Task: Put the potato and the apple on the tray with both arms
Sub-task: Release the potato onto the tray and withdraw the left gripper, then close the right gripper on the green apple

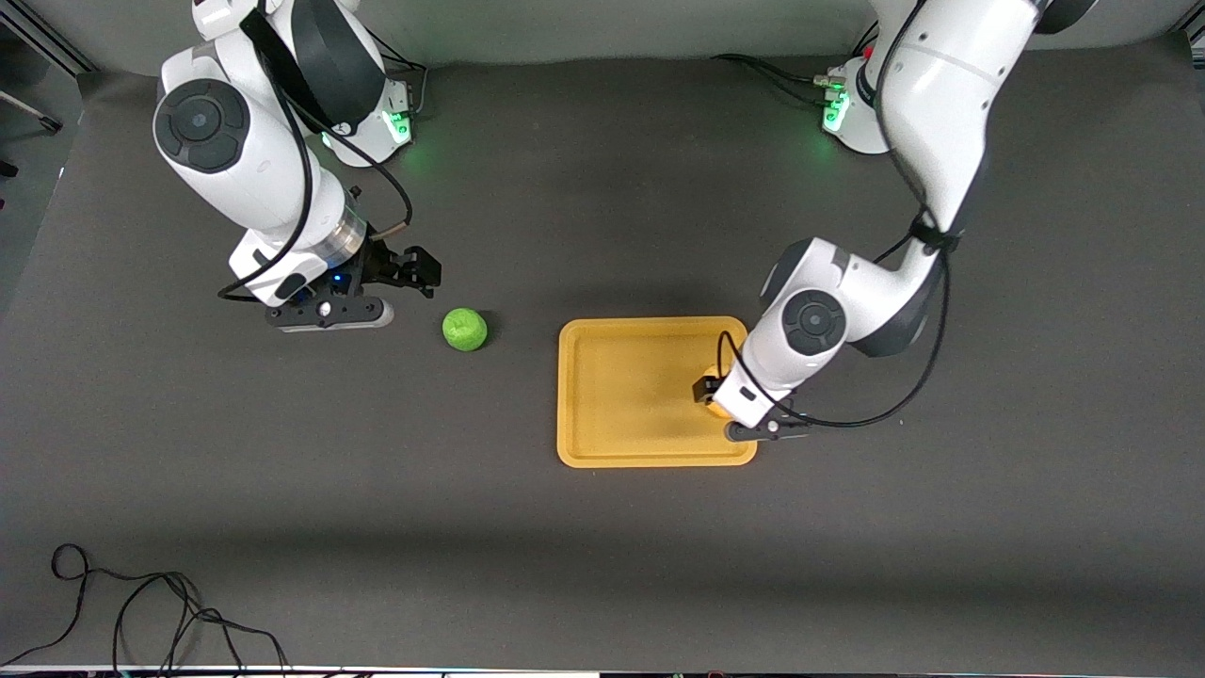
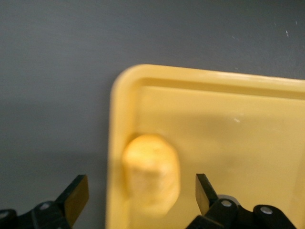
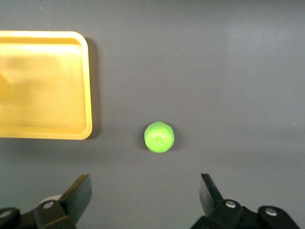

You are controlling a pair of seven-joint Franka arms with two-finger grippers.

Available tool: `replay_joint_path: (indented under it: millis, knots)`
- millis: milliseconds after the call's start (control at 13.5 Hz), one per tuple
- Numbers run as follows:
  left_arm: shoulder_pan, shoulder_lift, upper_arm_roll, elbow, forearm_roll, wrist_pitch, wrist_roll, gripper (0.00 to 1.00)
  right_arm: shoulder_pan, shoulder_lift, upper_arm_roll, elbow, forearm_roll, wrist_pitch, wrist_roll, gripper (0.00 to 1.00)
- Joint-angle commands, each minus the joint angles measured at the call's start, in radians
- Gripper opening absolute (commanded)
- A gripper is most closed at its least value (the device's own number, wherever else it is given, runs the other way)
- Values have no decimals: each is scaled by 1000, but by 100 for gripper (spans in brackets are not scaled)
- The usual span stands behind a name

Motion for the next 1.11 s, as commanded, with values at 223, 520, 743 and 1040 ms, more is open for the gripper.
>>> replay_joint_path:
  millis: [223, 520, 743, 1040]
  knots:
    - [230, -359, 6, -39, 18, -337, 299, 99, 25, -36, -2, -266, 20, 266, 5, 100]
    - [377, -439, 8, -43, 18, -443, 546, 99, 29, 112, -2, -338, 20, 488, 3, 100]
    - [404, -471, 20, -78, 18, -438, 600, 99, 32, 206, -2, -352, 14, 562, 2, 100]
    - [427, -463, 28, -71, 18, -428, 614, 99, 71, 274, -5, -418, 14, 694, 2, 100]
